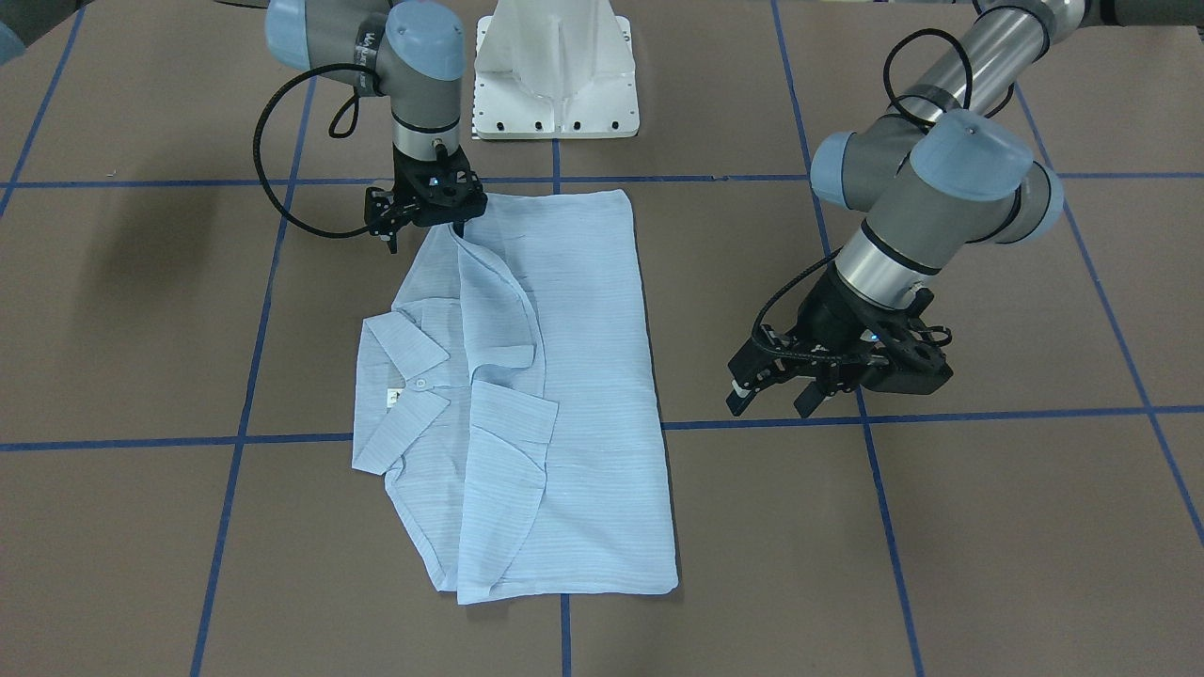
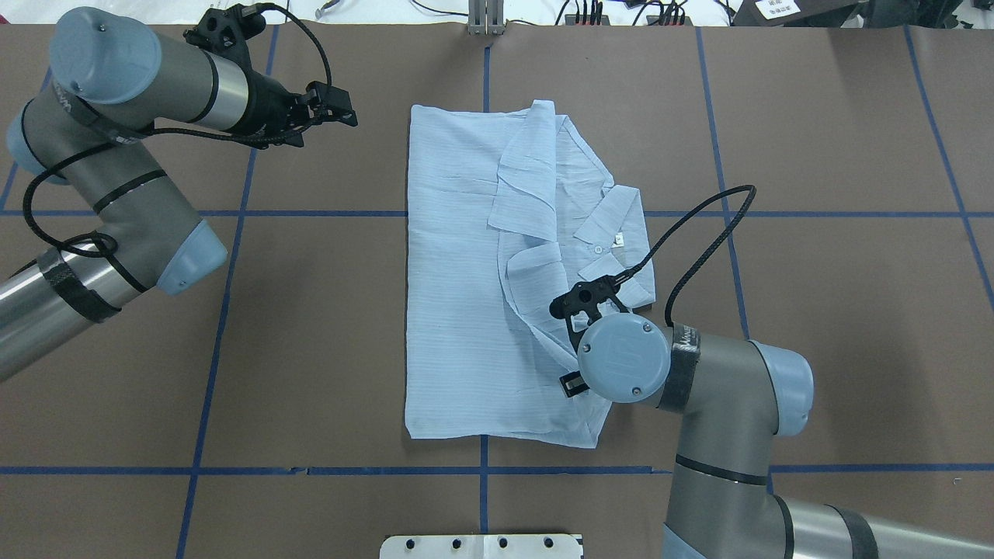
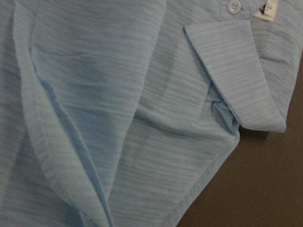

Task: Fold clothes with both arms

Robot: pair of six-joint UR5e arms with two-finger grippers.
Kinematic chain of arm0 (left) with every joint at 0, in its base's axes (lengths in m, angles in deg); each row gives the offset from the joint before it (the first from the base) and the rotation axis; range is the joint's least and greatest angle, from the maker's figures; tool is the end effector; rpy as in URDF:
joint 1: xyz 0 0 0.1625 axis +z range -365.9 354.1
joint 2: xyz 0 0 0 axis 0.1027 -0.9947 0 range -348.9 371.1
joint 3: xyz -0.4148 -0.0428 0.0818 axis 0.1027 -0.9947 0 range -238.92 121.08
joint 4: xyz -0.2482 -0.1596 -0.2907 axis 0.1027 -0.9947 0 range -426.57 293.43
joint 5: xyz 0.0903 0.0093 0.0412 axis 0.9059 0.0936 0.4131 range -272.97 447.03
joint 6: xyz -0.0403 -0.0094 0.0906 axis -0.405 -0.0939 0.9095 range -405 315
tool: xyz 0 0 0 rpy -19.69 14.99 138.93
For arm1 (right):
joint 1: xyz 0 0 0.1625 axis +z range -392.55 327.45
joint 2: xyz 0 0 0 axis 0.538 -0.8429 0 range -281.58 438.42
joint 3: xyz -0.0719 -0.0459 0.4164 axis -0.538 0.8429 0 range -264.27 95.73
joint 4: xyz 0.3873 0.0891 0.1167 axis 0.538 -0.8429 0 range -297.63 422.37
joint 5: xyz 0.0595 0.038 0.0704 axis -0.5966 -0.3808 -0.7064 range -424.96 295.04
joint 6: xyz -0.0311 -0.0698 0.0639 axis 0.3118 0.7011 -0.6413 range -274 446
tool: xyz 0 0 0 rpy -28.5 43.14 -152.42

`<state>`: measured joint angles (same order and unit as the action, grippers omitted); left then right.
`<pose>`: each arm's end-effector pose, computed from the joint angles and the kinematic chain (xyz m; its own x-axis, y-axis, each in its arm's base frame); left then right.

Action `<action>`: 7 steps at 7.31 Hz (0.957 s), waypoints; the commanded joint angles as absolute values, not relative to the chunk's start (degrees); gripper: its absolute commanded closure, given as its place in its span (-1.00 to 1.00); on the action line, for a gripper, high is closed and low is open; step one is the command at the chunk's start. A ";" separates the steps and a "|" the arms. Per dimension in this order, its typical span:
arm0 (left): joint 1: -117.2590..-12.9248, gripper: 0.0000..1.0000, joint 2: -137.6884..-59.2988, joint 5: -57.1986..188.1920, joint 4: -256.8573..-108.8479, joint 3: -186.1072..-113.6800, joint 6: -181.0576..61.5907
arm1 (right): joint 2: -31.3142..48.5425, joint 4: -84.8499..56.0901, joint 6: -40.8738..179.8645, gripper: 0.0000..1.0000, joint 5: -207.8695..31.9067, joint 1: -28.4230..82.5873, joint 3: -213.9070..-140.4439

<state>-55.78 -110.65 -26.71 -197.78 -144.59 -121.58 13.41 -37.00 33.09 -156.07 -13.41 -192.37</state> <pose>0.3753 -0.5901 0.2837 0.3350 -0.0677 -0.9398 0.3914 0.9173 0.0735 -0.5277 -0.3222 0.3074 0.8183 -0.3543 0.4526 0.2205 0.9207 0.3219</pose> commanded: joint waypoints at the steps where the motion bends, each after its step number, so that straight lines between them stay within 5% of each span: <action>1: -55.64 -1.00 -111.68 -26.70 -197.53 -144.09 -121.64 | 6.23 -36.51 34.83 -1.00 -156.37 -11.46 -195.42; 3: -55.47 -1.00 -111.86 -26.70 -197.53 -144.09 -121.56 | 2.92 -36.42 37.57 -1.00 -159.50 -8.48 -201.15; 7: -55.29 -1.00 -111.16 -26.70 -198.06 -143.56 -121.38 | 20.10 -36.16 37.48 -1.00 -160.23 -7.41 -193.72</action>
<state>-55.31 -111.36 -26.70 -197.93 -143.70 -121.43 14.16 -36.27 37.54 -160.22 -7.41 -197.09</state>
